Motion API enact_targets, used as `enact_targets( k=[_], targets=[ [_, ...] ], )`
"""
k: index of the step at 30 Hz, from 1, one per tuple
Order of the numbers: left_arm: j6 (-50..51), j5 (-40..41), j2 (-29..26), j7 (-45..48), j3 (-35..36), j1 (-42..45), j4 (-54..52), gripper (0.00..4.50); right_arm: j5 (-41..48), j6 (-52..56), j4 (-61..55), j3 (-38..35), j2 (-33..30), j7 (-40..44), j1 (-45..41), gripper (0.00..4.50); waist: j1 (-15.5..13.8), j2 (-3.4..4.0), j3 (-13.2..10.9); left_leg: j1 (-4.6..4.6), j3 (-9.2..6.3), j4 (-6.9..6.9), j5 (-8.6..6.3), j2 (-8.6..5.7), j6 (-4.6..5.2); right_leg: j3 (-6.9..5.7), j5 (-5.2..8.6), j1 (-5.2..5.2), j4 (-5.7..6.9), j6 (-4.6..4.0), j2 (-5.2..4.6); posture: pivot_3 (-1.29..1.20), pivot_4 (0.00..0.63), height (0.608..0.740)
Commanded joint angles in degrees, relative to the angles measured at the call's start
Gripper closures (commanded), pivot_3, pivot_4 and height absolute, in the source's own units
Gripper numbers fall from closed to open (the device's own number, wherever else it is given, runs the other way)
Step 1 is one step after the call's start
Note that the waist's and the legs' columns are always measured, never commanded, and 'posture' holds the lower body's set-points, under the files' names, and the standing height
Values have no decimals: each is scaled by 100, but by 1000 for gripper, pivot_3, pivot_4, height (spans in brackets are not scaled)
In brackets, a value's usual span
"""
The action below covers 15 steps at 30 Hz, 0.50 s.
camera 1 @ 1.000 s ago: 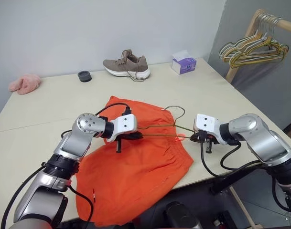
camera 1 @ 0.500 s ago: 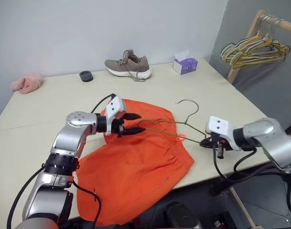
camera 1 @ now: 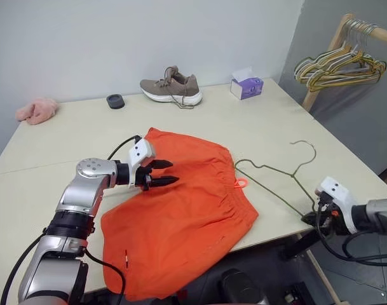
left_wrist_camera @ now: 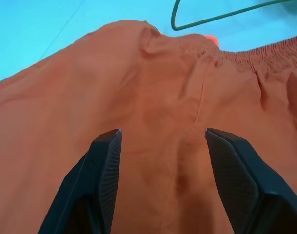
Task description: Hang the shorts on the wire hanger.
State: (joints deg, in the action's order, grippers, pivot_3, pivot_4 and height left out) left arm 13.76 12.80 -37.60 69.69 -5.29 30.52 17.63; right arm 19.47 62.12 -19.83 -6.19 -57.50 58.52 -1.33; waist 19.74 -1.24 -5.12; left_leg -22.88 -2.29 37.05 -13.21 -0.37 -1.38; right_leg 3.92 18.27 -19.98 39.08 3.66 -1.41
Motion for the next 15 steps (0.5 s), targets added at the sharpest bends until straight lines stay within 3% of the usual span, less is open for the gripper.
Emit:
enact_targets(
  k=[1,9,15],
  targets=[
    [-217,-63,-80,73,-41,-45,-305,1637,325,274,-381,-303,-119,-26,232,4500,-3,0,0,1,2,0,0,1,0,3,0,0,-1,1,4,-369,63,740],
    [-365,-127,-72,64,-101,-63,-276,1637,846,610,-652,-150,-298,47,283,4500,-15,-1,-1,0,8,0,0,4,0,8,2,-2,-4,4,10,-364,62,740],
    [-531,-243,-57,-75,-35,-53,-58,1637,1281,711,-725,-48,-326,122,-158,4500,-31,-1,-1,0,10,-2,0,6,0,10,3,-4,-5,5,11,-359,61,740]
  ],
)
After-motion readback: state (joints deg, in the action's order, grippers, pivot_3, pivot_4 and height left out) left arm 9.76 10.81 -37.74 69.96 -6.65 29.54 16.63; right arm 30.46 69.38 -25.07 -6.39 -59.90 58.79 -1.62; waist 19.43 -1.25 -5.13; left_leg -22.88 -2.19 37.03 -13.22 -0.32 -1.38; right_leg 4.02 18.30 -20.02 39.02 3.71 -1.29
